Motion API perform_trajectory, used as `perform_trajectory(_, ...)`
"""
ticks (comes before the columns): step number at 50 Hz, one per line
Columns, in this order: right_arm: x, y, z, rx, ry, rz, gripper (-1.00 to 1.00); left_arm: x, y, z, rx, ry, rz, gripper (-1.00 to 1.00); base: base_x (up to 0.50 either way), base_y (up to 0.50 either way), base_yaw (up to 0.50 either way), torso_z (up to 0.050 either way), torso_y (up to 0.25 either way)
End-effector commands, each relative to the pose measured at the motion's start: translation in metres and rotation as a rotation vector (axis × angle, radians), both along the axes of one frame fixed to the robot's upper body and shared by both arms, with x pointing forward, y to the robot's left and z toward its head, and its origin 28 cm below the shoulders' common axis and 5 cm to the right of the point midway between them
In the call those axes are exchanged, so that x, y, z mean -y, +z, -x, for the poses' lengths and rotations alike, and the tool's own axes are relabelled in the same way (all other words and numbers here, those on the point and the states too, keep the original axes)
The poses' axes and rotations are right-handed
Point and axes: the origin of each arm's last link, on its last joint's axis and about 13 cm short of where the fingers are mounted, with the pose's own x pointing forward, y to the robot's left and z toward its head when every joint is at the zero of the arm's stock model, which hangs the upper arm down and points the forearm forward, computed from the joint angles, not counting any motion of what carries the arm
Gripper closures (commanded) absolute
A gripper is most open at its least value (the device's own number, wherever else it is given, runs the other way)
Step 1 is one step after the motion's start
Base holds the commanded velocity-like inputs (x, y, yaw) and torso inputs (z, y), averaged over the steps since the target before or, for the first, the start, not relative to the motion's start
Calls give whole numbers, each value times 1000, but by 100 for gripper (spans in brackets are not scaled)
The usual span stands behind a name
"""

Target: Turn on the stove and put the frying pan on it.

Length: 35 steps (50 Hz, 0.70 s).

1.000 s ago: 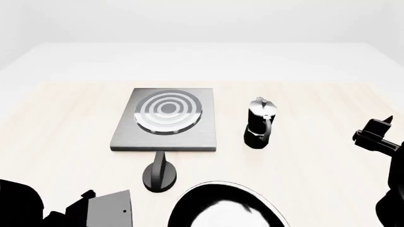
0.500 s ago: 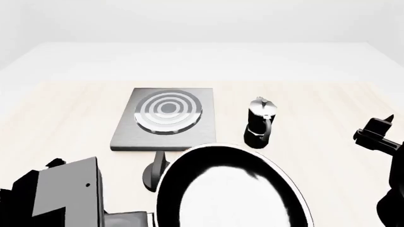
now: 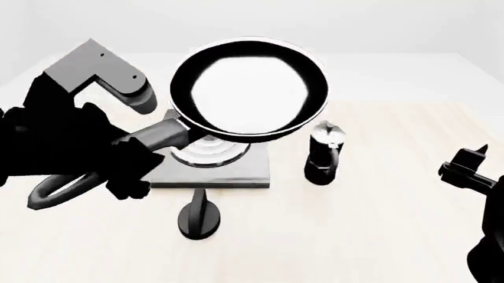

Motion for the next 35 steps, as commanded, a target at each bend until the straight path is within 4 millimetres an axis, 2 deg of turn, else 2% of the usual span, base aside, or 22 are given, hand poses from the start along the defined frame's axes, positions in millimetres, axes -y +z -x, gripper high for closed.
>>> perform_trajectory(1,-1,-2,-3,-4,6,-5,-100,16,32,-45,208,122,212,100,0,0,0,0,0)
perform_trajectory(5,-2,-1,-4,-2,10,-5,-100,21,36,-58,229,134,256,100,0,0,0,0,0)
perform_trajectory(11,-2,-3,-5,-3,15,-10,-100,34,28,-87,229,123,292,100,0,0,0,0,2)
perform_trajectory(20,-2,-6,-4,-6,15,-17,-100,37,-10,-121,196,212,296,100,0,0,0,0,2)
perform_trajectory(31,-4,-10,-7,-12,25,-21,-100,39,-48,-136,141,253,284,100,0,0,0,0,2)
perform_trajectory(35,-4,-11,-7,-14,26,-22,-100,37,-63,-144,119,318,254,100,0,0,0,0,0)
